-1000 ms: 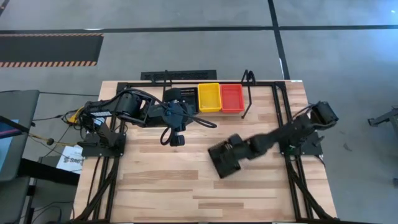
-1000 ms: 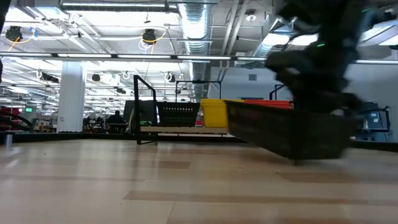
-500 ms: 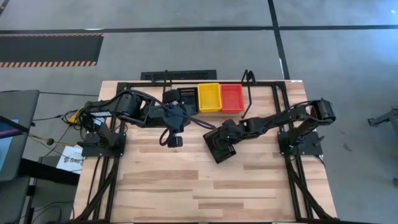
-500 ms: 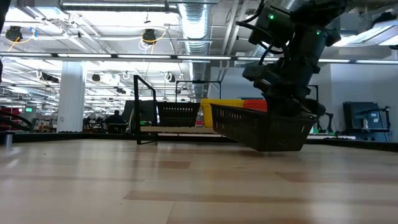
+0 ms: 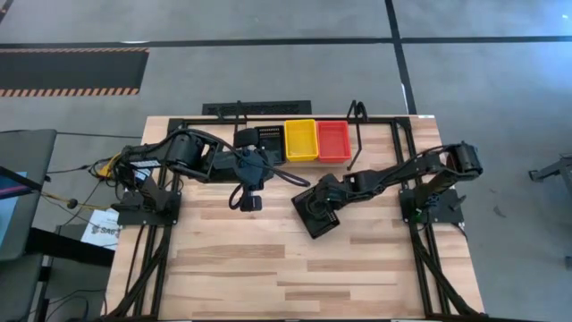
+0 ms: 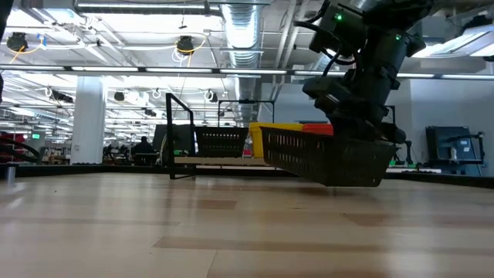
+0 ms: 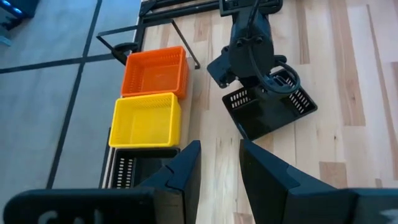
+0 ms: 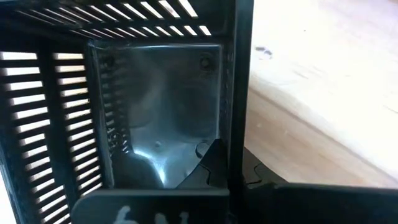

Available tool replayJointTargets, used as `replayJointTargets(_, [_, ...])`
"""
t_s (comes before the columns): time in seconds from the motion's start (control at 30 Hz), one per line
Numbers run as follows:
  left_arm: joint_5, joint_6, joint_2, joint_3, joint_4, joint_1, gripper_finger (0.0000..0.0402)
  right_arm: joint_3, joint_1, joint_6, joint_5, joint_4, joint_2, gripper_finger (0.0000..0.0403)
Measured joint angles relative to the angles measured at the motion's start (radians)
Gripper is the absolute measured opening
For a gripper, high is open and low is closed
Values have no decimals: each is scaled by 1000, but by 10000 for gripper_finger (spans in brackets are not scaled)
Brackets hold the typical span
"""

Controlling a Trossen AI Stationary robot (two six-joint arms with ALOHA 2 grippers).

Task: Stack baskets on shelf by color
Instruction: Stack the black bin on top of the other stacked black bins on the shelf

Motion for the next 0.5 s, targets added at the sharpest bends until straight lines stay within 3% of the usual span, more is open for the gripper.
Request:
replayJointTargets(0.17, [0,3,0,0,0,0,98,0,0,-1,-1,0,0,10])
replayJointTargets(0.5, [0,2,0,0,0,0,98,26,1,-47,-3,-5,0,98])
